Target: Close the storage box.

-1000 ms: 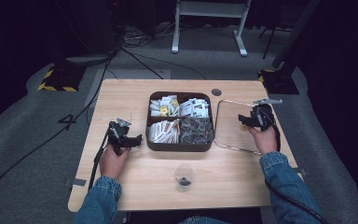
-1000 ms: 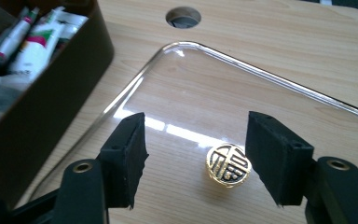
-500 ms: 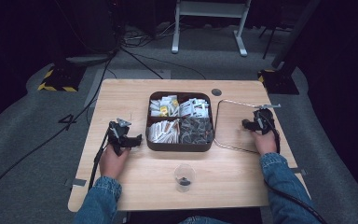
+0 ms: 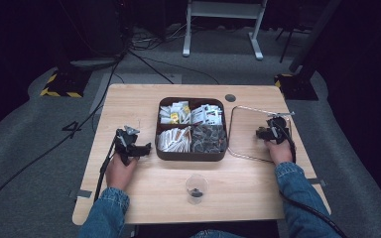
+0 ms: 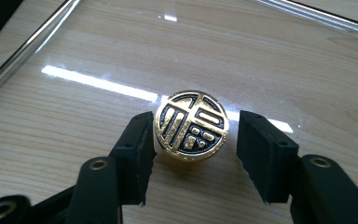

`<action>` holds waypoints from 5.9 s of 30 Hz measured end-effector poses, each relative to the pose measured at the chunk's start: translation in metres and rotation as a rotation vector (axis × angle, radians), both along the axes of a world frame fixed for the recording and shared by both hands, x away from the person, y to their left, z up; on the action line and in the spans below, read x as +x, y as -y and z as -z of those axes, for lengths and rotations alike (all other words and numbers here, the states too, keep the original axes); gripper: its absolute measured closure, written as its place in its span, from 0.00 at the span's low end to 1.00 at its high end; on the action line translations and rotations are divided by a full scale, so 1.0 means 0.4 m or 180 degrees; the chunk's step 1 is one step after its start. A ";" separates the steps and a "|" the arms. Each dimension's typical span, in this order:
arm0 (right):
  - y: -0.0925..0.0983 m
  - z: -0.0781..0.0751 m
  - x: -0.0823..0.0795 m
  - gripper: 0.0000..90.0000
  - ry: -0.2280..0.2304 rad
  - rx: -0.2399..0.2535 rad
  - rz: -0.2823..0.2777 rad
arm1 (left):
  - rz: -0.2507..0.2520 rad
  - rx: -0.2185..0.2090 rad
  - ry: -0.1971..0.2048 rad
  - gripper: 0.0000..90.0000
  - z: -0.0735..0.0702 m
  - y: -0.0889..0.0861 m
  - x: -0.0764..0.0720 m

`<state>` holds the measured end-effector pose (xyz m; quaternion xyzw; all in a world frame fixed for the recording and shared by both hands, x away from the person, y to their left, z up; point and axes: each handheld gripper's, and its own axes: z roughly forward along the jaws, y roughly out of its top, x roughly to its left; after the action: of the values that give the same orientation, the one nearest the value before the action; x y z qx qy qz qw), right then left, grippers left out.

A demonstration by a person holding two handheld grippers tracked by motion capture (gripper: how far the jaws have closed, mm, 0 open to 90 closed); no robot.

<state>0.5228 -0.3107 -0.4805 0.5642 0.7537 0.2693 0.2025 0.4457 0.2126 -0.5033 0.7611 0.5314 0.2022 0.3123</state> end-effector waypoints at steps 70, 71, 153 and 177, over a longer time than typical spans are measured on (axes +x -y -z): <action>-0.032 -0.228 -0.054 0.64 0.0538 0.0192 -0.0165 | -0.0003 -0.0002 0.0002 0.17 0.000 0.001 0.000; -0.039 -0.233 -0.055 0.64 0.0539 0.0210 -0.0175 | -0.0003 -0.0002 0.0002 0.17 0.000 0.001 0.000; -0.565 -0.215 -0.032 0.64 0.0384 0.0284 -0.0905 | -0.0077 -0.0011 -0.0012 0.17 0.000 0.002 0.000; -0.623 -0.143 -0.020 0.64 0.0261 0.0154 -0.0858 | -0.0064 -0.0010 -0.0001 0.17 0.000 0.003 0.002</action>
<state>0.5148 -0.0616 -0.4234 0.4510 0.8071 0.3350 0.1815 0.4466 0.2115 -0.5034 0.7552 0.5394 0.2043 0.3114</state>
